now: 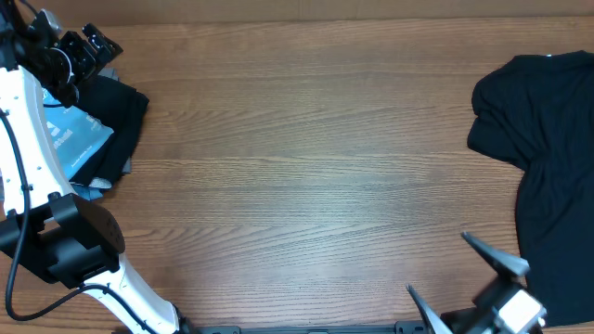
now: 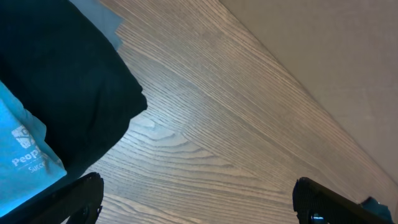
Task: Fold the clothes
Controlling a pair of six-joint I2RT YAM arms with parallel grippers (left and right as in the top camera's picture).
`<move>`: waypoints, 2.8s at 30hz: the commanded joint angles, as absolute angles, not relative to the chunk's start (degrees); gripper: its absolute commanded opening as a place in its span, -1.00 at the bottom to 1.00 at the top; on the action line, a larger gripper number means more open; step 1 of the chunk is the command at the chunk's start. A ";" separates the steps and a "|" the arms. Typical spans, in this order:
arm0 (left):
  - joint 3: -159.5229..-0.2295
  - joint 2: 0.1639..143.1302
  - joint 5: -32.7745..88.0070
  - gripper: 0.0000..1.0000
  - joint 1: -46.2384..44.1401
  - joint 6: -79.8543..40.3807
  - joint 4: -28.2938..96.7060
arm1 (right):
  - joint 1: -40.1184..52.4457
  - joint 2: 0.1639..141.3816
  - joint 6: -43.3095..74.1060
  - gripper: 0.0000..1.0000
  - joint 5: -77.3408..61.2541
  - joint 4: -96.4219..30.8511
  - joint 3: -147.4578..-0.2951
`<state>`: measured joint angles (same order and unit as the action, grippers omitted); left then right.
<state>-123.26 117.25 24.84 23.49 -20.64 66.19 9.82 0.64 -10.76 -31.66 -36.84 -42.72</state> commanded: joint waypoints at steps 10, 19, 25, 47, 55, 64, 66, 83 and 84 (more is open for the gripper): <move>-123.63 117.01 24.67 1.00 23.44 -20.60 66.11 | 9.89 0.27 -10.48 1.00 -26.98 6.20 -10.57; -123.63 117.01 24.67 1.00 23.44 -20.60 66.11 | 9.91 0.21 -10.46 1.00 -24.23 13.67 -1.61; -123.63 117.01 24.67 1.00 23.44 -20.60 66.11 | 9.89 0.21 -9.23 1.00 -24.01 12.40 -0.43; -123.63 117.01 24.67 1.00 23.22 -20.60 66.11 | 9.26 0.21 8.58 1.00 3.79 -4.47 -0.45; -123.63 117.01 24.67 1.00 23.22 -20.60 66.11 | 9.26 0.23 8.58 1.00 3.79 -4.45 -0.45; -123.63 116.99 24.67 1.00 23.22 -20.60 66.11 | 9.26 0.23 8.58 1.00 3.79 -4.45 -0.45; -123.63 117.01 24.67 1.00 23.22 -20.60 66.11 | 9.26 0.23 8.58 1.00 3.79 -4.45 -0.45; -123.52 112.40 23.35 1.00 20.08 -20.60 66.15 | 9.26 0.23 8.58 1.00 3.79 -4.45 -0.45; -123.52 111.20 23.33 1.00 19.00 -20.58 66.15 | 9.26 0.23 8.58 1.00 3.79 -4.45 -0.45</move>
